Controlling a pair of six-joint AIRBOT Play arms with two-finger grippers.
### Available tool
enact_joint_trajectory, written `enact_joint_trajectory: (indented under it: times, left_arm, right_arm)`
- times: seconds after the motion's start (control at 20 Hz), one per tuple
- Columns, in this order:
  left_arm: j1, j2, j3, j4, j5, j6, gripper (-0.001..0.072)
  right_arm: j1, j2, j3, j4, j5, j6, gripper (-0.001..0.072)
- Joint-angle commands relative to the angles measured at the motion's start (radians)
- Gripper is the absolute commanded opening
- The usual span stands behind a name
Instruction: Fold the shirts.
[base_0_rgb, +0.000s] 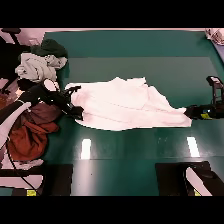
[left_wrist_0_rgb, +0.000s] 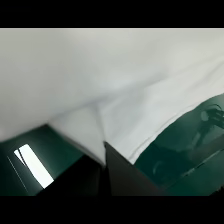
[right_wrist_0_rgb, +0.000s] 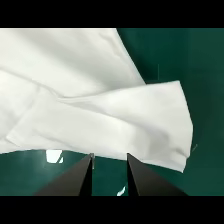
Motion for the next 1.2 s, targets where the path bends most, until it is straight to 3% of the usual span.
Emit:
enact_joint_trajectory:
  times: [0.0, 0.15, 0.2, 0.25, 0.5, 0.7, 0.9, 0.95, 1.15]
  left_arm:
    - [0.000, 0.066, 0.006, 0.009, -0.032, -0.108, 0.0025]
    - [0.000, 0.171, 0.006, 0.044, -0.045, -0.174, 0.0025]
    - [0.000, 0.200, 0.006, 0.055, -0.051, -0.190, 0.0025]
    - [0.000, 0.222, 0.006, 0.064, -0.055, -0.199, 0.0025]
    - [0.000, 0.264, 0.006, 0.086, -0.079, -0.254, 0.0025]
    - [0.000, 0.266, 0.006, 0.088, -0.124, -0.278, 0.0025]
    - [0.000, 0.295, 0.006, 0.108, -0.150, -0.298, 0.0025]
    - [0.000, 0.306, 0.006, 0.138, -0.178, -0.316, 0.0025]
    - [0.000, 0.386, 0.006, 0.322, -0.284, -0.385, 0.0025]
  right_arm:
    - [0.001, -0.105, 0.072, 0.030, -0.015, -0.105, 0.0267]
    - [-0.001, -0.175, 0.195, 0.031, -0.028, -0.122, 0.0273]
    - [-0.001, -0.202, 0.232, 0.031, -0.027, -0.141, 0.0371]
    - [-0.003, -0.230, 0.259, 0.030, -0.021, -0.157, 0.0407]
    - [-0.018, -0.368, 0.278, 0.043, 0.086, -0.161, 0.0407]
    - [-0.010, -0.369, 0.243, 0.111, 0.092, -0.181, 0.0407]
    - [-0.042, -0.369, 0.133, 0.127, 0.012, -0.191, 0.0414]
    - [-0.053, -0.369, 0.107, 0.142, -0.013, -0.195, 0.0464]
    - [-0.140, -0.369, 0.035, 0.333, -0.086, -0.317, 0.0475]
